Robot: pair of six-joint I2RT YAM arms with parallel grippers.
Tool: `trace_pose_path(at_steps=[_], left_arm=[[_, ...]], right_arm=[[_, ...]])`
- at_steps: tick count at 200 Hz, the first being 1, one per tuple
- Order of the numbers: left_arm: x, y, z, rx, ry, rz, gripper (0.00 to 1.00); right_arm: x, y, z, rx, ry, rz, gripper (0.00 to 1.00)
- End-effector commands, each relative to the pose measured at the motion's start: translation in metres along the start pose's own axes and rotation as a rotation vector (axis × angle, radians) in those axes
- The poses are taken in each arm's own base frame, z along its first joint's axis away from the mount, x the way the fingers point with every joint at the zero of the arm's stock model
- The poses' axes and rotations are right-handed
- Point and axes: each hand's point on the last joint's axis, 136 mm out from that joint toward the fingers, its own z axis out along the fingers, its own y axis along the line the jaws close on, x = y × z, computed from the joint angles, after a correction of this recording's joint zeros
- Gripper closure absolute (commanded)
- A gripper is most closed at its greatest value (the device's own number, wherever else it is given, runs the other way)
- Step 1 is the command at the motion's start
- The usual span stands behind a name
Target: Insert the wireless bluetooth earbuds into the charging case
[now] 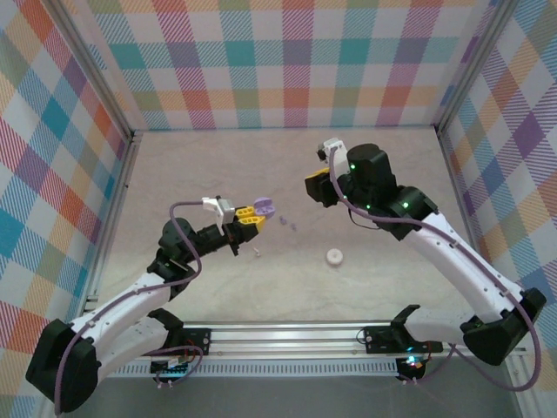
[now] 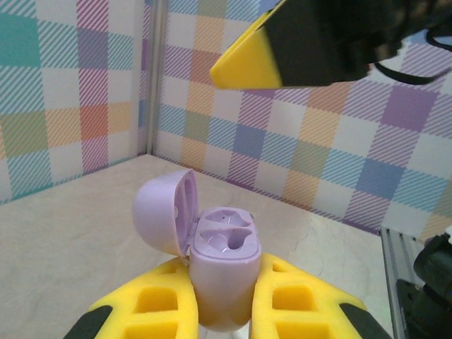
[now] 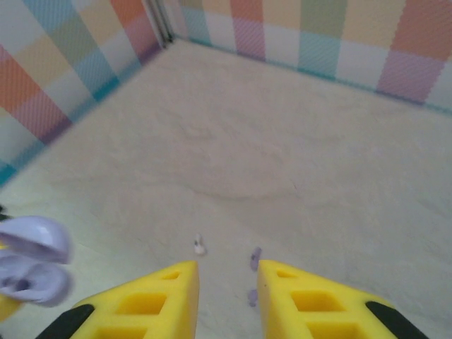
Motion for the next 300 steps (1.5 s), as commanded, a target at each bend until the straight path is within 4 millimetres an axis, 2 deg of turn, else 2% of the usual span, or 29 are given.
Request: trace_pose_path(at_steps=[1, 35, 65, 92, 113, 127, 150, 164, 177, 201, 228, 268, 292, 300], left_arm=[[-0.040, -0.008, 0.006, 0.025, -0.109, 0.013, 1.00], [-0.026, -0.006, -0.001, -0.014, -0.028, 0.049, 1.00], [-0.010, 0.000, -0.020, -0.111, 0.066, 0.083, 1.00], [0.006, 0.004, -0.040, -0.190, 0.146, 0.095, 1.00], [0.012, 0.004, -0.054, -0.224, 0.168, 0.097, 1.00], [0.013, 0.005, -0.062, -0.254, 0.164, 0.098, 1.00], [0.012, 0.005, -0.070, -0.282, 0.155, 0.101, 1.00], [0.012, 0.004, -0.073, -0.288, 0.155, 0.103, 1.00], [0.012, 0.004, -0.073, -0.286, 0.156, 0.108, 1.00], [0.012, 0.003, -0.073, -0.279, 0.161, 0.118, 1.00], [0.013, 0.001, -0.072, -0.265, 0.170, 0.130, 1.00], [0.013, -0.003, -0.073, -0.246, 0.187, 0.149, 1.00], [0.014, -0.005, -0.075, -0.241, 0.190, 0.154, 1.00], [0.013, -0.006, -0.075, -0.239, 0.190, 0.156, 1.00]], right_arm=[[-0.005, 0.011, 0.008, -0.069, -0.040, 0.015, 0.70], [0.038, -0.012, 0.038, 0.029, 0.155, 0.049, 0.63], [0.079, -0.017, 0.070, 0.028, 0.313, 0.071, 0.60], [0.110, -0.008, 0.102, -0.052, 0.395, 0.128, 0.61], [0.130, 0.018, 0.125, -0.213, 0.489, 0.158, 0.64], [0.143, 0.028, 0.137, -0.258, 0.559, 0.165, 0.65], [0.168, 0.030, 0.155, -0.185, 0.714, 0.245, 0.68], [0.186, 0.029, 0.164, -0.113, 0.810, 0.334, 0.77], [0.199, 0.028, 0.168, -0.044, 0.868, 0.397, 0.79], [0.207, 0.024, 0.173, 0.057, 0.892, 0.422, 0.84], [0.212, 0.019, 0.176, 0.146, 0.931, 0.430, 1.00], [0.217, 0.013, 0.179, 0.266, 0.975, 0.423, 1.00], [0.215, 0.017, 0.181, 0.291, 0.978, 0.409, 1.00], [0.214, 0.019, 0.182, 0.290, 0.976, 0.405, 0.92]])
